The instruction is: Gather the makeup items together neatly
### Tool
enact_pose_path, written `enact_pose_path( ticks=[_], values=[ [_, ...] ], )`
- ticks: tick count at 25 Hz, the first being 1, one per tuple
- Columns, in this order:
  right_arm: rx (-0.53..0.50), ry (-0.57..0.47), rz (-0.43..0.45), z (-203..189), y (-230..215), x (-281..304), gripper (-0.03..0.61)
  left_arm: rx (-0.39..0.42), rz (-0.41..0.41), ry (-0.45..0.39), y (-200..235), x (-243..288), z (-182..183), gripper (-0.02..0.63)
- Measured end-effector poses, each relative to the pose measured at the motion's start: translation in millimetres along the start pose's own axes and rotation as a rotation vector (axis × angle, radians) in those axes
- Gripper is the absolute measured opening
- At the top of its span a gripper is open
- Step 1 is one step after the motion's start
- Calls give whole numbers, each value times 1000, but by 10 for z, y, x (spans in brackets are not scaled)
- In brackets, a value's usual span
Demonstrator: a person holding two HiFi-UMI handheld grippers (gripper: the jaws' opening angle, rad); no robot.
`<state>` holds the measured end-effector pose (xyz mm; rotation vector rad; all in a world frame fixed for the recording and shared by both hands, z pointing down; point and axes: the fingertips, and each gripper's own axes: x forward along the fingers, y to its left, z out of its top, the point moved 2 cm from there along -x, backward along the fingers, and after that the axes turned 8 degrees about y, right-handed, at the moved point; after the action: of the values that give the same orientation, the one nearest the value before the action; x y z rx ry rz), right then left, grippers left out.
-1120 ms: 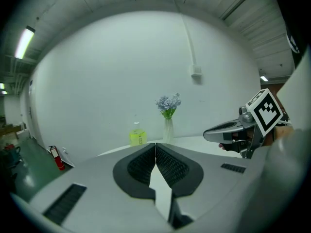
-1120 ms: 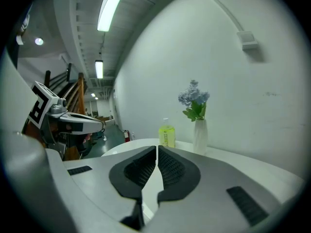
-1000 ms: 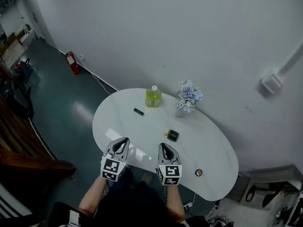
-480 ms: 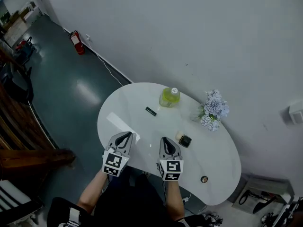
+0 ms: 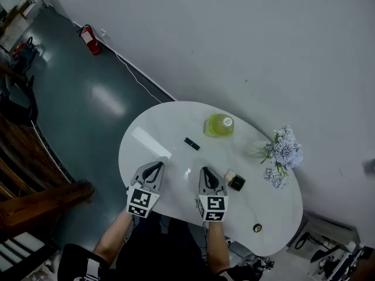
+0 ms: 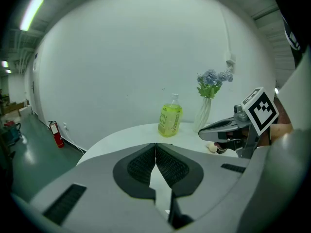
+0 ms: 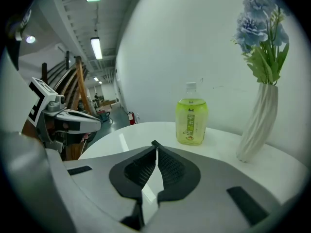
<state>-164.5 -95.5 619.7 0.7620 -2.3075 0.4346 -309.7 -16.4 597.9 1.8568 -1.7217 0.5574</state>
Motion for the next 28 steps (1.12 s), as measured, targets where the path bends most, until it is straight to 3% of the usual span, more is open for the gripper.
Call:
enact_pose_path(
  ticks=[10,19,22,28],
  values=[
    [-18,60,2,-52,-61,597,40,-42,-36,77,281,433,-268,20],
    [-81,51,55,104,-35,890,43,-61,-40,85,415,501,-257,20],
    [-99,73,84,137,-18,986,132,-69,-34,86,464,484,-263,20],
    [-133,116,90,168,-26,1228,184,-87,-19,95,568,445,-312,20]
  ],
)
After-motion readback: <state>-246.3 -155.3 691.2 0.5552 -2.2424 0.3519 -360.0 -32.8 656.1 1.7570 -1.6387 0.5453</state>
